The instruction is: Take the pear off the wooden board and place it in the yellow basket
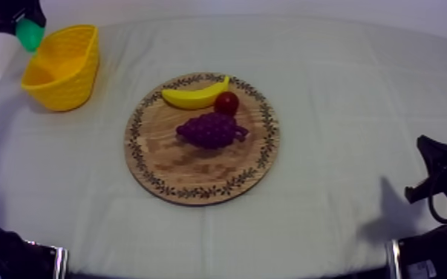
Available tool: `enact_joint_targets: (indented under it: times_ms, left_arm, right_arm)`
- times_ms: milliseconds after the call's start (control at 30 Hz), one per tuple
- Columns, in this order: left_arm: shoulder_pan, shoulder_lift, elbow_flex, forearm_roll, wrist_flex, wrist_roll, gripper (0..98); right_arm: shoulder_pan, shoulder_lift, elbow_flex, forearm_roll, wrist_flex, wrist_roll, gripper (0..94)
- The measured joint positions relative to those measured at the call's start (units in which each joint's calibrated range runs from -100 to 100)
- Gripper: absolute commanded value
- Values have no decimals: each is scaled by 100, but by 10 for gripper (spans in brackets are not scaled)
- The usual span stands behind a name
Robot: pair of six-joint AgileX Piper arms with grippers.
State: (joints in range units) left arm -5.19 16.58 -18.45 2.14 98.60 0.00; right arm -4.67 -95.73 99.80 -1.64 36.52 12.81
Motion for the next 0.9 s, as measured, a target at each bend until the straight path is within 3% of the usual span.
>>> enact_joint_targets:
  times_ms: [433,900]
  left_arm:
    - [57,674,-132,14,-289,0,405]
    - [31,1561,-387,150,-712,0,399]
  right_arm:
    - [0,0,0,0,0,0,2]
    - [0,0,0,0,0,0,2]
